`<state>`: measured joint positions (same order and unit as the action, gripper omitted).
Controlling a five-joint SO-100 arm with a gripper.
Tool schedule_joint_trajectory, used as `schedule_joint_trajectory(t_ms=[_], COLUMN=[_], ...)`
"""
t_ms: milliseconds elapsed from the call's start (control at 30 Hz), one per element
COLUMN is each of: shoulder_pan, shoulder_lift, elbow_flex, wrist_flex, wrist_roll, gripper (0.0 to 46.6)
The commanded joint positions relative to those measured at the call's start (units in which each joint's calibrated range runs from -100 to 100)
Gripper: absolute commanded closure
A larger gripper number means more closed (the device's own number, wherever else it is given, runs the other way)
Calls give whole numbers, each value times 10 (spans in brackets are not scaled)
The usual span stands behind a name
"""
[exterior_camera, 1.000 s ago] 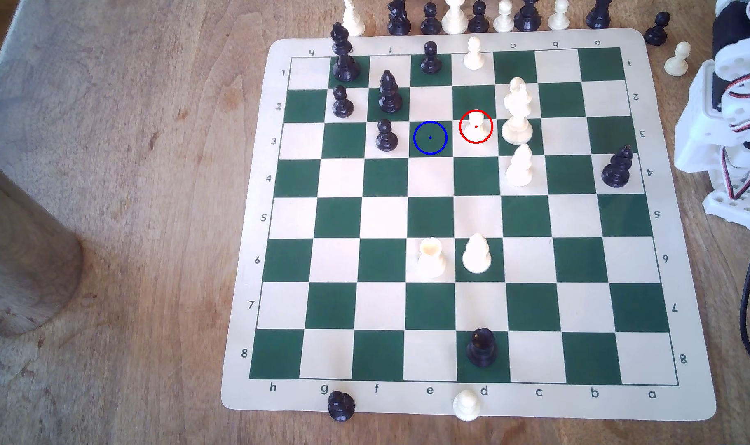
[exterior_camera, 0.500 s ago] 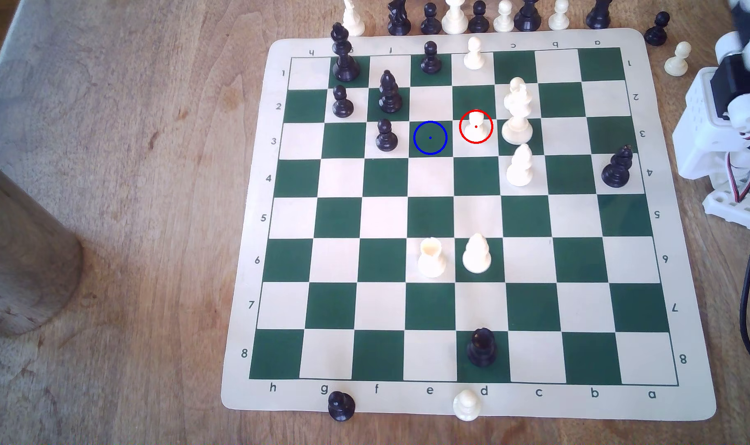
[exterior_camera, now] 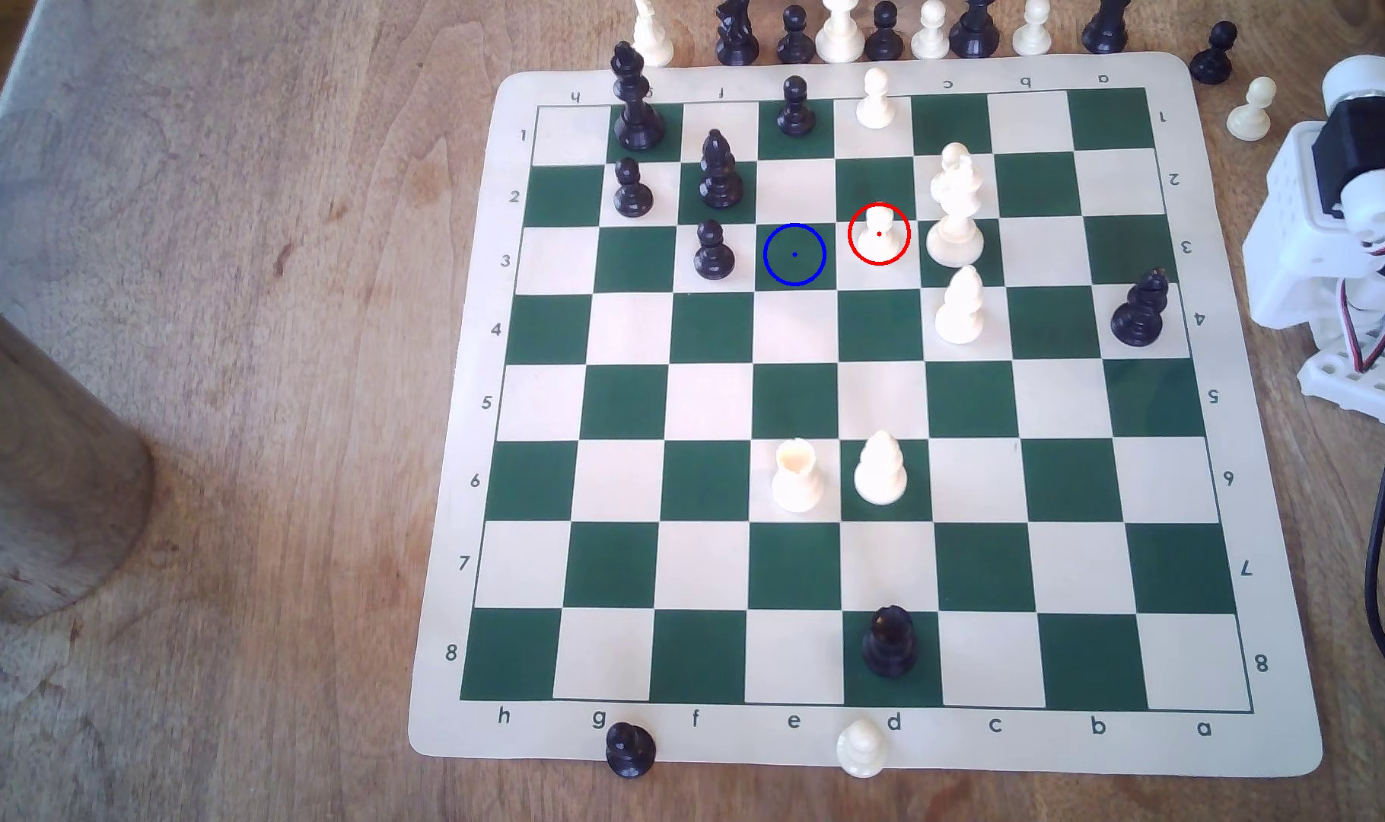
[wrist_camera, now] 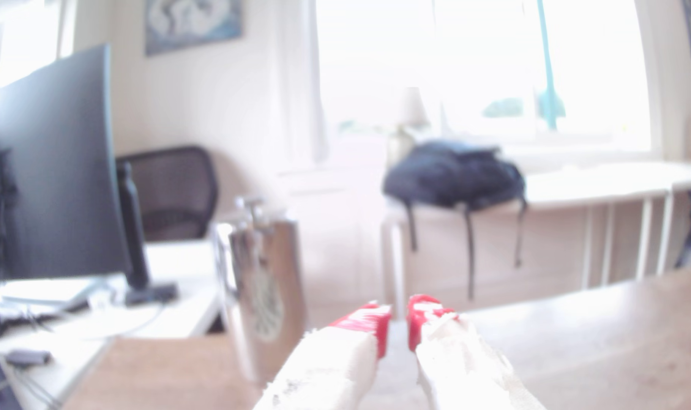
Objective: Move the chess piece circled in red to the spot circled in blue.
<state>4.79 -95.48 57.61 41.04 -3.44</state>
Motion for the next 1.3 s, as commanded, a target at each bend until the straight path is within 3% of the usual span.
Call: schedule_joint_trajectory(t_ms=[0,133,233,300,433,600,767,933,1267], shoulder_pan=[-2,-5,26,45,35,14,7,-1,-4], shoulder_lift=[-2,-2,8,36,92,262,339,428,545], elbow_flex=[-65,-52,12,44,27,-110,-129,-139,-141], wrist_flex=[162,278,301,289,314,399,361,313,233], wrist_roll=[1,4,35,39,31,1,-9,-15,-1], gripper=[422,449,442,437,433,439,418,353,343])
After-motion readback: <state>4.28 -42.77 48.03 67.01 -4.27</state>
